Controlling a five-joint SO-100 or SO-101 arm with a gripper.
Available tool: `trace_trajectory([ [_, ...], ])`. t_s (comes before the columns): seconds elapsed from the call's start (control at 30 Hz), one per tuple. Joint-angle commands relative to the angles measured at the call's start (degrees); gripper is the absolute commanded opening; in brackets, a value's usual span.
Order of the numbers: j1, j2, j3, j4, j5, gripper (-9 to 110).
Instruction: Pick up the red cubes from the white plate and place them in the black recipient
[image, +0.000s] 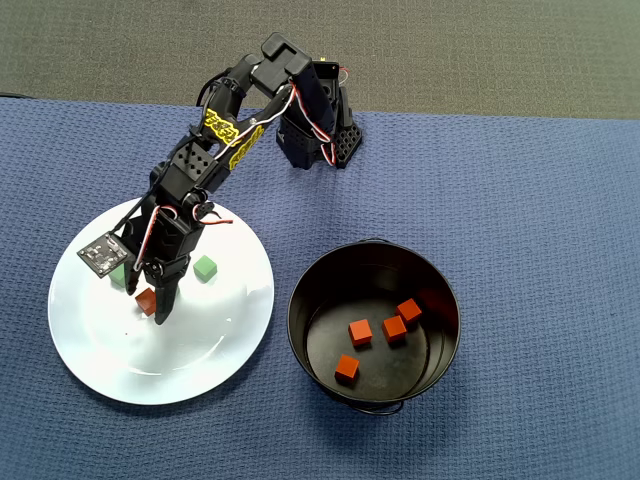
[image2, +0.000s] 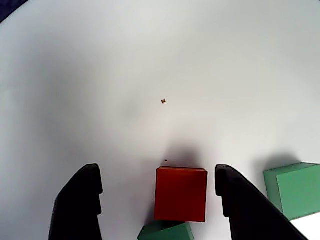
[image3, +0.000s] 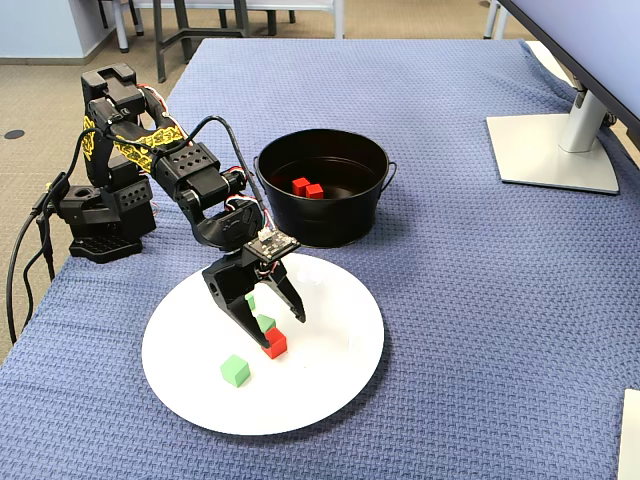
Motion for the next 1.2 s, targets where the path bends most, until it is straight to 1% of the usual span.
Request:
trace_trajectory([
  [0.0,-1.0,0.0,-0.4,-1.6,0.8,21],
  [0.3,-0.5,-1.0,-0.4,-2.2,0.8,20],
  [0.5,-0.5,-1.1,1.5,-3.3,0.4,17],
  [0.6,-0.5,-1.2,1.5,-3.5,0.5,13],
  [0.8,-0.7,-1.3,1.1,-3.6,1.7,1],
  [1.1,-0.8,-1.0,-0.3,-3.6,3.1,0],
  [1.17,-1.0,0.2,-4.7,1.8,4.4,0],
])
